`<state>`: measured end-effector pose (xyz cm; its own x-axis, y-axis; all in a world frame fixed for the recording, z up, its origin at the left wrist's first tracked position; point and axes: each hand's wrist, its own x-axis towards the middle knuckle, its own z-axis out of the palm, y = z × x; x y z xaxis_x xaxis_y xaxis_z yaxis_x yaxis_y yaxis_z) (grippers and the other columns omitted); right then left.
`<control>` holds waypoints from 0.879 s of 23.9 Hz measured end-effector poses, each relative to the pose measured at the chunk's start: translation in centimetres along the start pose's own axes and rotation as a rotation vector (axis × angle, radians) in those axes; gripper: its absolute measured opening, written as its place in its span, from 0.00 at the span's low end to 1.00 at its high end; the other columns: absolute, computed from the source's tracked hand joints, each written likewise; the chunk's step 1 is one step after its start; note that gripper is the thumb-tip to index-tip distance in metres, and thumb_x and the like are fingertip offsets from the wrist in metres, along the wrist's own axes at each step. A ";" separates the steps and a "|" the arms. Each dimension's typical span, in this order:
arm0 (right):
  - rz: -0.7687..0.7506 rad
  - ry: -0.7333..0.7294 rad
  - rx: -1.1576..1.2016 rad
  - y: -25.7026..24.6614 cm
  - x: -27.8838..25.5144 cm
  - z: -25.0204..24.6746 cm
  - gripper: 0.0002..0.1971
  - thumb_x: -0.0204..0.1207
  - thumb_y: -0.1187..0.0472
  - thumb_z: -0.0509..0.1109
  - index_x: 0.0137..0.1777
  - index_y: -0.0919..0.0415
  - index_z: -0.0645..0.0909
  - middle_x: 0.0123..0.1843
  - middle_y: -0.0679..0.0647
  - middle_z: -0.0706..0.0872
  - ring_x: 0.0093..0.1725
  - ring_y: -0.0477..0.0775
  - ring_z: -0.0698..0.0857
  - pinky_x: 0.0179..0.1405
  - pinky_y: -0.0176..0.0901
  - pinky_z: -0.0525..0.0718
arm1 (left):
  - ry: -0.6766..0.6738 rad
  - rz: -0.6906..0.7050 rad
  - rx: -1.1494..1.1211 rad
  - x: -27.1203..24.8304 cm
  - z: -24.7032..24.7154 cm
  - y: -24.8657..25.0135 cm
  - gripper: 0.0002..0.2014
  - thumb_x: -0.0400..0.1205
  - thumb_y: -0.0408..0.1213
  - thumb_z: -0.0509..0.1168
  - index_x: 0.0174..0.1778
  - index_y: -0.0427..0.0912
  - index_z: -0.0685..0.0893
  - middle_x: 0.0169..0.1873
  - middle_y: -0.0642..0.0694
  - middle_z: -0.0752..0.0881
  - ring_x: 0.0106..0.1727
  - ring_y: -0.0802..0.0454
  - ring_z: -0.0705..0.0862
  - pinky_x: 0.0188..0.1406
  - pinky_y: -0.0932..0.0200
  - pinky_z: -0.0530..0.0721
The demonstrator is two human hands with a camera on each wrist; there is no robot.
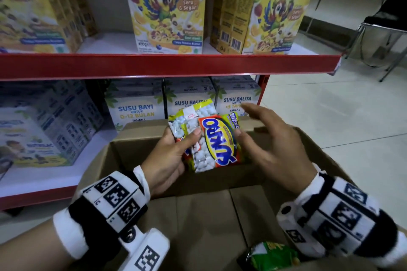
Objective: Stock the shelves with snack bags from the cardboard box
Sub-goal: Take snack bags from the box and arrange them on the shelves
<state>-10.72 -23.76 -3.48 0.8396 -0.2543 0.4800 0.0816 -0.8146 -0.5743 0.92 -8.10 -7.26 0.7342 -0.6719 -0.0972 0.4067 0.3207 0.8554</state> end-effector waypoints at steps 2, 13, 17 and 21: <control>0.364 -0.261 0.182 0.3 1.0 -0.3 0.37 0.62 0.37 0.75 0.69 0.55 0.77 0.59 0.50 0.88 0.59 0.49 0.86 0.59 0.48 0.85 | -0.026 0.031 0.030 -0.2 0.0 -0.2 0.24 0.72 0.35 0.68 0.65 0.47 0.74 0.53 0.44 0.91 0.51 0.46 0.91 0.38 0.52 0.90; 0.582 -0.408 0.856 2.5 3.4 1.6 0.27 0.61 0.58 0.78 0.62 0.65 0.83 0.57 0.63 0.89 0.56 0.63 0.88 0.58 0.54 0.84 | -0.046 0.093 0.017 0.2 0.9 -0.7 0.40 0.66 0.31 0.72 0.75 0.44 0.65 0.65 0.40 0.84 0.63 0.44 0.85 0.53 0.50 0.88; 0.429 -0.705 0.594 4.8 4.7 1.8 0.22 0.56 0.52 0.78 0.50 0.59 0.82 0.44 0.57 0.89 0.40 0.49 0.87 0.42 0.41 0.84 | 0.135 0.149 0.130 0.9 0.0 -0.2 0.34 0.73 0.25 0.70 0.74 0.41 0.66 0.63 0.39 0.85 0.60 0.43 0.86 0.55 0.47 0.88; 0.312 -1.354 -0.214 9.7 1.7 4.4 0.13 0.65 0.60 0.82 0.47 0.51 0.84 0.46 0.48 0.89 0.44 0.46 0.84 0.50 0.43 0.82 | 0.215 0.181 0.191 1.3 -1.6 -0.3 0.33 0.73 0.23 0.70 0.73 0.42 0.67 0.60 0.44 0.87 0.55 0.51 0.89 0.47 0.54 0.90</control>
<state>-6.14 -29.87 -11.14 0.6769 0.1558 -0.7194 -0.1811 -0.9121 -0.3679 2.66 -7.99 -8.43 0.8915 -0.4525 -0.0228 0.1648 0.2770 0.9466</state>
